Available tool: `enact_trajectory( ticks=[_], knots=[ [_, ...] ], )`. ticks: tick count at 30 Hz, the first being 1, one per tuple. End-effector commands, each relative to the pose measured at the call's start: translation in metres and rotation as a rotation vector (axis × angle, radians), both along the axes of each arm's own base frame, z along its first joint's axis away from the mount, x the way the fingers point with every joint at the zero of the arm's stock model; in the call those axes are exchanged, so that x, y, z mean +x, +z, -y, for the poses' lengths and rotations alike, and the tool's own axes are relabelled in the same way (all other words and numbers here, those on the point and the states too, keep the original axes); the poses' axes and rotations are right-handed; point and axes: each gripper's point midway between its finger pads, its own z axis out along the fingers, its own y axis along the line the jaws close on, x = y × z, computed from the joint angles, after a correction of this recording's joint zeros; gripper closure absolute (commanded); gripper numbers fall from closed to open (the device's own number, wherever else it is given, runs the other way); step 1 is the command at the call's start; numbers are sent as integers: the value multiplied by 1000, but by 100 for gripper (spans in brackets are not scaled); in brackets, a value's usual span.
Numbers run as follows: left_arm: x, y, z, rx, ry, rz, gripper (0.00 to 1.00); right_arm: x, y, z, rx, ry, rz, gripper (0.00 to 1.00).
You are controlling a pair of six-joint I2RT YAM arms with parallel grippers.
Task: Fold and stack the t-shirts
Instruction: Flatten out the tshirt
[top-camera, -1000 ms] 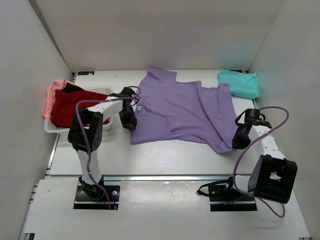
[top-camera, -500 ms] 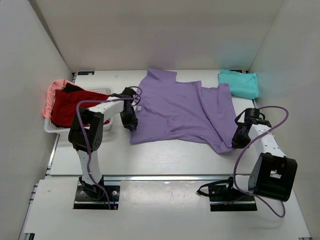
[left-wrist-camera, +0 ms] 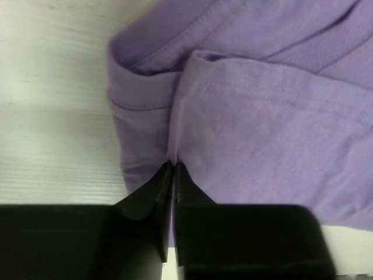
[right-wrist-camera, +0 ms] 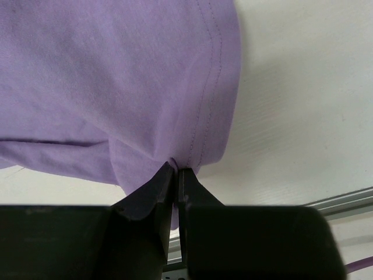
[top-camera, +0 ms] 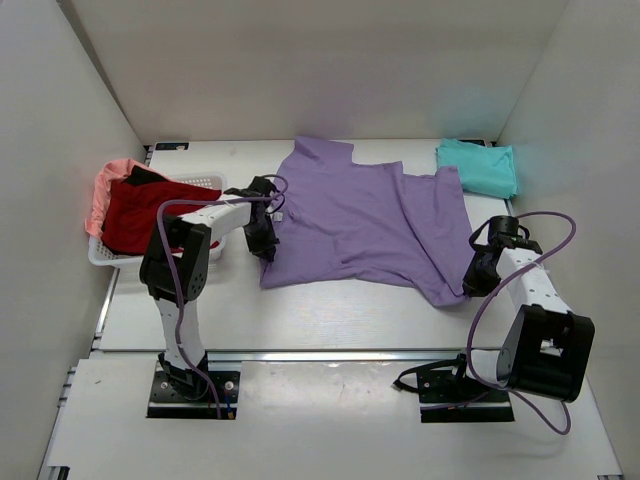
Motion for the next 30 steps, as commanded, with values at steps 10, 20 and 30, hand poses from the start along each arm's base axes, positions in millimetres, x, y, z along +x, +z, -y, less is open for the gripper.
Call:
enact_trajectory(
  ticks=[10,20,30],
  knots=[
    [2,66,7,-135,0,110,100,-5,10,12,-27,-86,18,100],
    [-46,97,-21,-168,30,125,100,-20,18,24,-46,-190,-5,100],
    [-66,138,-35,-173,31,175,100,-39,30,22,57,-324,-79,100]
  ],
)
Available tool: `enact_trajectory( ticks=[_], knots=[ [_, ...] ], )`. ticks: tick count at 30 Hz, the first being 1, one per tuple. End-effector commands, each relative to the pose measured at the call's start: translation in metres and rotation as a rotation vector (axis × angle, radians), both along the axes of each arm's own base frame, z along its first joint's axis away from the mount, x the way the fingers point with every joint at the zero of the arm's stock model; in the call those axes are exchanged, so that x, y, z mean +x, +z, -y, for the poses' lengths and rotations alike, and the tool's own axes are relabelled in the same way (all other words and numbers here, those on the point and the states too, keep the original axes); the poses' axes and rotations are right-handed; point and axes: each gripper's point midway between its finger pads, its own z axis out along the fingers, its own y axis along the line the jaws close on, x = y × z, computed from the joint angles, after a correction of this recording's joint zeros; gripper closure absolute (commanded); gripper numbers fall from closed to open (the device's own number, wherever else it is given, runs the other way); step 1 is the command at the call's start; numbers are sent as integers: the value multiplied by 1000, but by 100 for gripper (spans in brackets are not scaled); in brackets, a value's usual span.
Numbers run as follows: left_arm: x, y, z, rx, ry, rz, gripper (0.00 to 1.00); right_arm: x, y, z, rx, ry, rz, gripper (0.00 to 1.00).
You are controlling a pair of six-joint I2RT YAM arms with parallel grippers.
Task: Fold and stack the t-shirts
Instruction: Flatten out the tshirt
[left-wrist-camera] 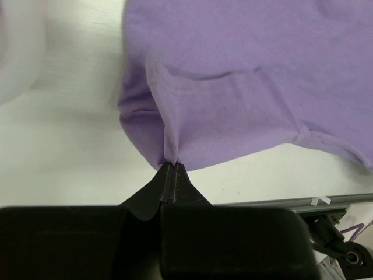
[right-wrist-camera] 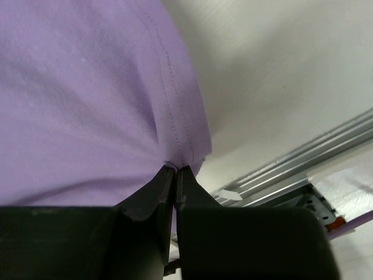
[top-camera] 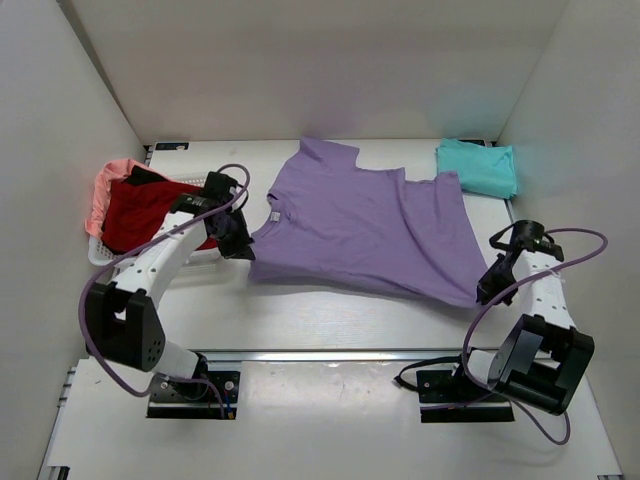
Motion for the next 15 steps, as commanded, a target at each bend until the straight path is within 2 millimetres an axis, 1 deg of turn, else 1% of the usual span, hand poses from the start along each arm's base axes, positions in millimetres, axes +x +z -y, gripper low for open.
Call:
enact_trajectory(
  ticks=[1,2,3,4,8,12,13,14,15],
  knots=[
    [-10,30,-9,-14,-5,51,100,-16,9,-2,41,-86,-47,100],
    [-11,36,-11,-10,-5,64,100,-22,6,-8,83,-111,-71,100],
    [-13,39,-13,3,-4,65,100,-24,6,-11,100,-110,-71,100],
    [-13,46,-13,4,-14,83,100,-27,3,-15,116,-110,-81,100],
    [-13,59,-9,22,-53,124,100,-33,-4,-27,145,-63,-102,100],
    [-6,70,6,28,-124,179,100,-25,1,-32,148,-15,-101,100],
    [-3,78,10,24,-140,204,100,-25,1,-31,144,-14,-108,100],
    [2,85,12,26,-144,233,100,-20,1,-32,150,1,-92,100],
    [3,88,15,36,-160,245,100,-21,0,-33,152,7,-110,100]
  ],
)
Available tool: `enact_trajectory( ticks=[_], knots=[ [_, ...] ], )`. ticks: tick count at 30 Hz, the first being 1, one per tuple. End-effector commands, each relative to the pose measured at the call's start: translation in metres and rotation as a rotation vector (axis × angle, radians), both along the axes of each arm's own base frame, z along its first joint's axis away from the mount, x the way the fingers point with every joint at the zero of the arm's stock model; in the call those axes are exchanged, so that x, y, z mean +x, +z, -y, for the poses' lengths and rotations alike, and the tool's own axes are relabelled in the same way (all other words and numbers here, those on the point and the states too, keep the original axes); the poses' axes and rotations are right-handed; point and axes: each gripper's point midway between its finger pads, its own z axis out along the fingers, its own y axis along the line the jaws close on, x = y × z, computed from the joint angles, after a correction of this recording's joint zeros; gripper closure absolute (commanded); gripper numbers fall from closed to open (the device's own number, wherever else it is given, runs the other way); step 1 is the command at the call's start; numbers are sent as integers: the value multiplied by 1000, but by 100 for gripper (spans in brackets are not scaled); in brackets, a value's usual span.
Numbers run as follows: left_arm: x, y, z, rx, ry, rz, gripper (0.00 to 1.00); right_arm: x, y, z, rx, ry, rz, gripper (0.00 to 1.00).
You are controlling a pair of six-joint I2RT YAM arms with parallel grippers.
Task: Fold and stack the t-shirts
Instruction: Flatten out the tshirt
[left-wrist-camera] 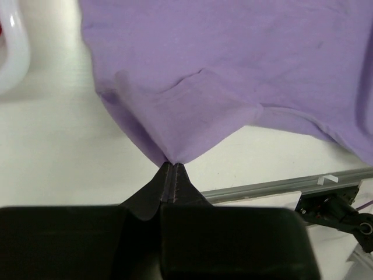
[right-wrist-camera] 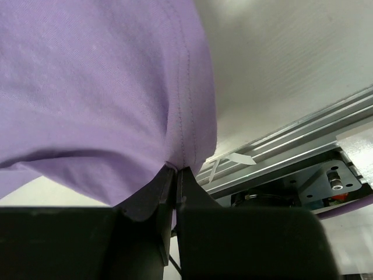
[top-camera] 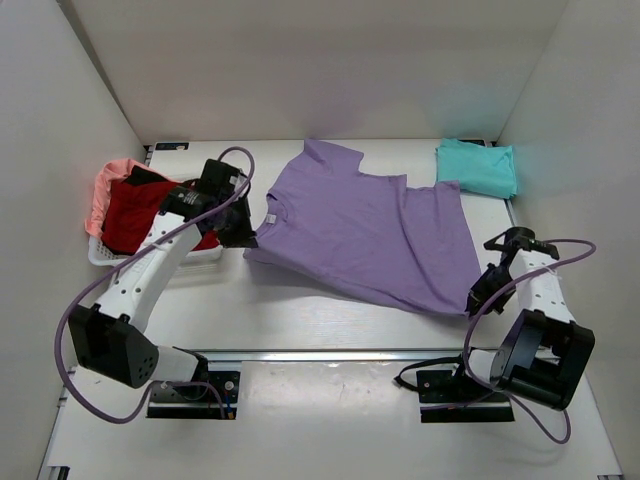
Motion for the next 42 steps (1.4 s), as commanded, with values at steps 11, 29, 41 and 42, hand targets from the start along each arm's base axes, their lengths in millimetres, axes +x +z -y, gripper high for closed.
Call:
enact_trajectory(
  ticks=[11,29,41,42],
  knots=[
    [16,88,7,7,-98,306,100,54,41,9,-92,105,141,100],
    [72,339,-24,-225,124,905,100,141,272,3,-321,261,845,100],
    [109,131,71,-237,-152,424,80,165,183,-16,-99,296,674,99],
    [104,107,84,-270,-186,374,69,165,173,-19,-77,294,671,100]
  ],
)
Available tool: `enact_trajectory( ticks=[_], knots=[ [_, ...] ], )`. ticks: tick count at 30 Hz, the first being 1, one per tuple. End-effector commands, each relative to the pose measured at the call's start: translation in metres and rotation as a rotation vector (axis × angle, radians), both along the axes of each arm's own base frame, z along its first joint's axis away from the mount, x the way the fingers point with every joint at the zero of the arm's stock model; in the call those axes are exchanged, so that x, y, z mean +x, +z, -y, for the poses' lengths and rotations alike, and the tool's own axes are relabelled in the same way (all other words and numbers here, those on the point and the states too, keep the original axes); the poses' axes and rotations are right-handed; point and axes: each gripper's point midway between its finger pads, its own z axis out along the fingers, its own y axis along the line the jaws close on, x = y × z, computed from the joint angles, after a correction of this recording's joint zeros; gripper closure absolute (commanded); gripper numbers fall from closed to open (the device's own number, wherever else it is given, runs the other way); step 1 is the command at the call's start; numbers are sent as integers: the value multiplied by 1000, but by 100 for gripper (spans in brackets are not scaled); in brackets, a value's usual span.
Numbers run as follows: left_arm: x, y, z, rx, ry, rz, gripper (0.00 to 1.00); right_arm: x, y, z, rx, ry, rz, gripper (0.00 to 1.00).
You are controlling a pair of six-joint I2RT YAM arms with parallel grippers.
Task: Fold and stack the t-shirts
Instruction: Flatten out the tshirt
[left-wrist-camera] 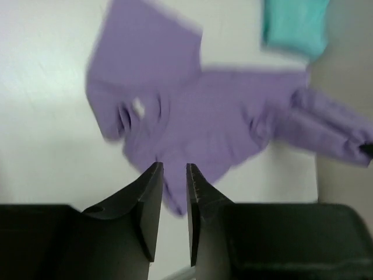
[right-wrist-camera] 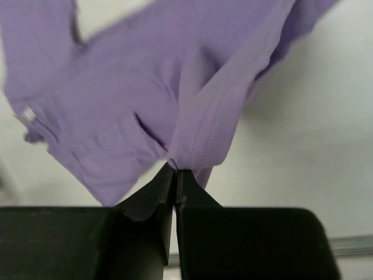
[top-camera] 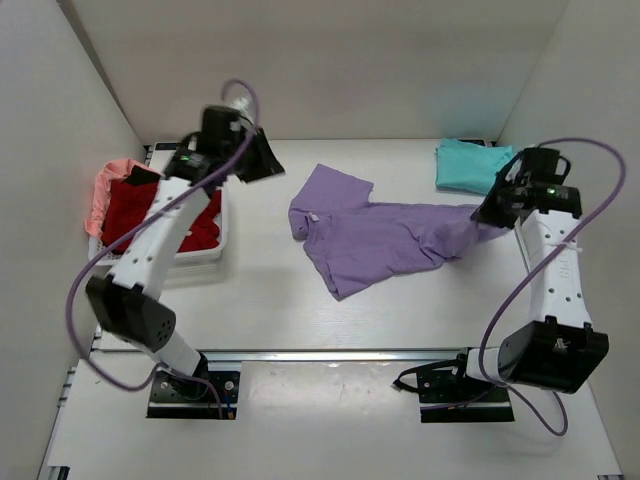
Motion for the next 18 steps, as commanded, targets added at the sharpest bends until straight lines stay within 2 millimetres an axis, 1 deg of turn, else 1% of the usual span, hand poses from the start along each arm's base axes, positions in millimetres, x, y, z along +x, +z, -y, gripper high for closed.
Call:
enact_trajectory(
  ticks=[1,2,3,4,5,7,8,9,10,11,13,15,16,17,18],
  knots=[
    [-26,-88,51,-29,-195,-224,64,-3,-36,-19,83,31,-52,100],
    [-30,-95,65,-66,-230,-247,65,-2,-42,-27,92,49,-61,100],
    [-35,-114,74,-92,-252,-303,63,-2,-47,-29,99,55,-71,100],
    [-47,-130,82,-112,-293,-361,62,-1,-55,-32,103,63,-88,100],
    [-49,-140,89,-115,-305,-383,59,-1,-59,-37,104,76,-101,100],
    [-62,-163,98,-128,-343,-466,61,-2,-72,-38,107,81,-134,100],
    [-64,-171,101,-131,-336,-486,66,-3,-78,-37,104,82,-152,100],
    [-70,-177,106,-145,-348,-504,69,-2,-79,-36,106,82,-151,100],
    [-71,-185,106,-163,-330,-530,69,-4,-83,-36,112,81,-162,100],
    [-76,-194,114,-169,-332,-559,68,-5,-90,-35,112,82,-178,100],
    [-76,-202,121,-173,-321,-578,64,-4,-91,-34,110,85,-179,100],
    [-81,-217,129,-170,-314,-622,63,-3,-95,-34,106,89,-189,100],
    [-77,-222,132,-164,-295,-631,62,-3,-98,-36,114,88,-204,100],
    [-75,-222,135,-163,-294,-624,62,-3,-100,-36,114,92,-210,100],
    [-75,-228,136,-144,-286,-638,59,-2,-99,-38,108,104,-207,100]
  ],
)
